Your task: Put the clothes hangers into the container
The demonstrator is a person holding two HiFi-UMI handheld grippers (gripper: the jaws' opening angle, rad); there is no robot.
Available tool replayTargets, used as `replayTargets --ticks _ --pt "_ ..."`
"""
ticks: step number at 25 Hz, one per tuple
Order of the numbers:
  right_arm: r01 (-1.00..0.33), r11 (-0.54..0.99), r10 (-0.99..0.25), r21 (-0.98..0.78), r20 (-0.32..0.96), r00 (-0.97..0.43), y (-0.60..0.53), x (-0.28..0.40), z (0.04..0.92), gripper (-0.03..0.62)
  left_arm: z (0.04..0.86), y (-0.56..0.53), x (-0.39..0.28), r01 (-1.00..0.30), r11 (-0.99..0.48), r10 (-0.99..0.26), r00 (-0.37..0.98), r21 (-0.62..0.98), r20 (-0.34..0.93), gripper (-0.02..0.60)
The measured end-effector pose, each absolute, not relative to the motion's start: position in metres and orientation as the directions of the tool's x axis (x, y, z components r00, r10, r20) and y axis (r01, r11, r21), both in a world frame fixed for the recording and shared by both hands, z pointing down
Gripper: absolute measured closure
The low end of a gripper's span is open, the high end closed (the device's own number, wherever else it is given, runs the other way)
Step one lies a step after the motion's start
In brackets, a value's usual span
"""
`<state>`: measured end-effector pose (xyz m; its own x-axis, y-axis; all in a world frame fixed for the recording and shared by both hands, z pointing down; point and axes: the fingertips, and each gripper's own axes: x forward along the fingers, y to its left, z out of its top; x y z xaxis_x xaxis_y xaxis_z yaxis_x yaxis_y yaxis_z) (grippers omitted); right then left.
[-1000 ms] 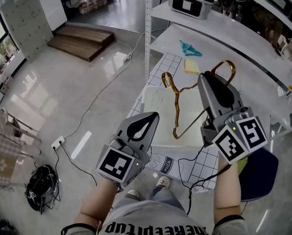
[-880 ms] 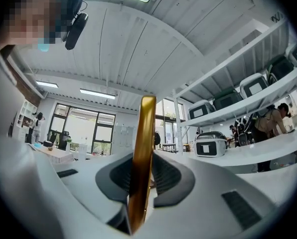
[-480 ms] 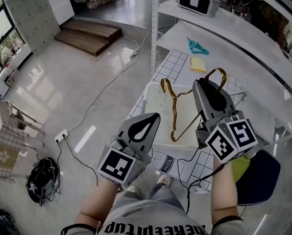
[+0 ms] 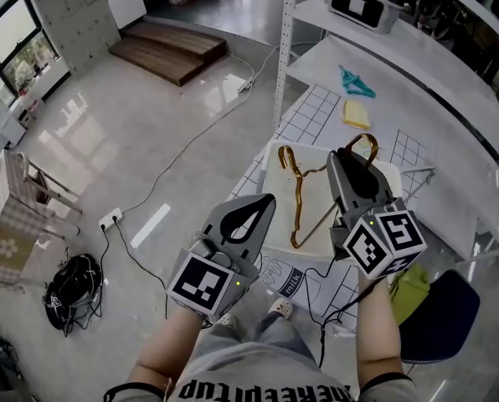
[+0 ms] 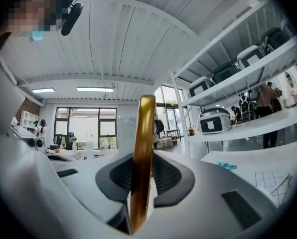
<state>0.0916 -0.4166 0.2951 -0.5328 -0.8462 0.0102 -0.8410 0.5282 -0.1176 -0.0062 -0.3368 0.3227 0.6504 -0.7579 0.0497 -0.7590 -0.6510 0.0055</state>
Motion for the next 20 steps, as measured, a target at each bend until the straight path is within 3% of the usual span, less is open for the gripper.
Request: replayTargets --ticks 20 --pt "-0.852 0.508 -0.846 -0.128 0.114 -0.521 -0.428 0.086 0.337 0.502 0.328 -0.348 -0.015 -0.757 -0.653 -0.755 0.654 0.022 0.053 0.569"
